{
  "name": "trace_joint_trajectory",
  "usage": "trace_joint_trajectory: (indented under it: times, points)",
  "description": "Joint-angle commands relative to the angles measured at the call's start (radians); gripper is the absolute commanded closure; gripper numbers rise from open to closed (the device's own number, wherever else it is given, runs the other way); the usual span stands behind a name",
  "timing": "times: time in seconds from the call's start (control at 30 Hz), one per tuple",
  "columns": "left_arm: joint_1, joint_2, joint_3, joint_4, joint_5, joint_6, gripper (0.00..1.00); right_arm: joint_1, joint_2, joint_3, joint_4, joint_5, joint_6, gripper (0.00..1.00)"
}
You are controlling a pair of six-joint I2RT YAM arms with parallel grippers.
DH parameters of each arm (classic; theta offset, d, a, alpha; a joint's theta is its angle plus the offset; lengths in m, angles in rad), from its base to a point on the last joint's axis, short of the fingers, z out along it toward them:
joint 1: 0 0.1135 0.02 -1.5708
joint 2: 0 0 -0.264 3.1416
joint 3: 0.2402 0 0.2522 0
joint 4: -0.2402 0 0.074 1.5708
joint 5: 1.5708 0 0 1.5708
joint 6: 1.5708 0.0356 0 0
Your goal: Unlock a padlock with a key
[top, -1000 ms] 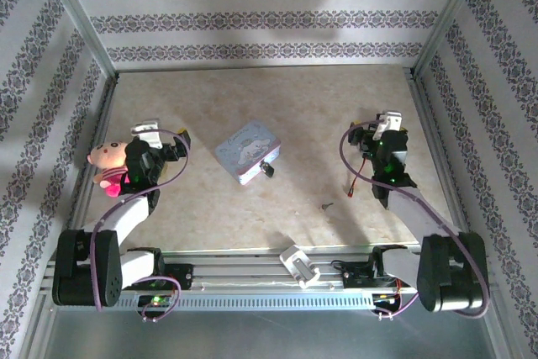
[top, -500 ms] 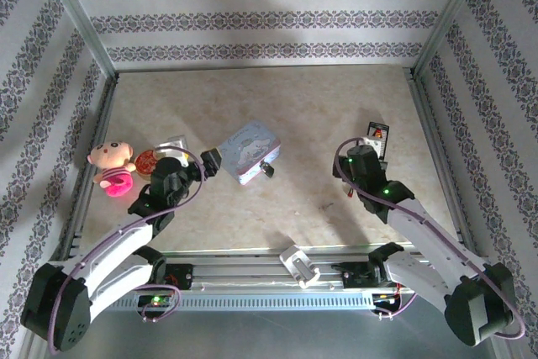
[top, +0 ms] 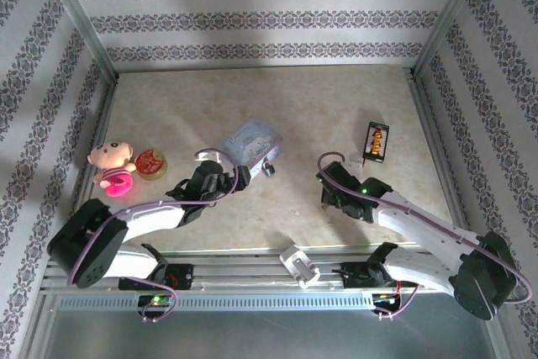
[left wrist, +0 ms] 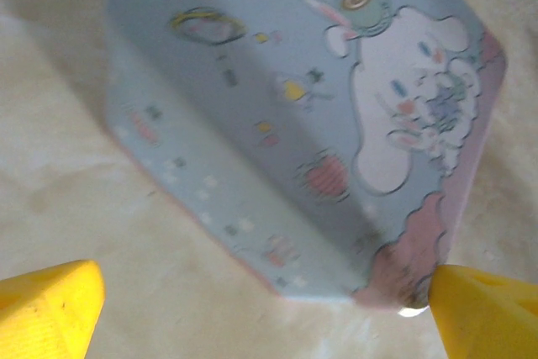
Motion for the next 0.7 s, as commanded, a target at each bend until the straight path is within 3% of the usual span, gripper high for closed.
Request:
trace_joint_trajectory:
  times: [0.0, 0.43, 0.67]
  points:
    - [-0.012, 0.063, 0.043, 0.151, 0.041, -0.019, 0.01, 0.023, 0.011, -0.015, -0.040, -0.050, 0.122, 0.35]
    - [-0.008, 0.185, 0.183, 0.170, 0.006, 0.104, 0.07, 0.029, -0.026, -0.198, 0.187, -0.192, 0.300, 0.52]
    - [0.014, 0.219, 0.238, 0.162, -0.031, 0.162, 0.10, 0.054, 0.001, -0.198, 0.227, -0.207, 0.320, 0.54]
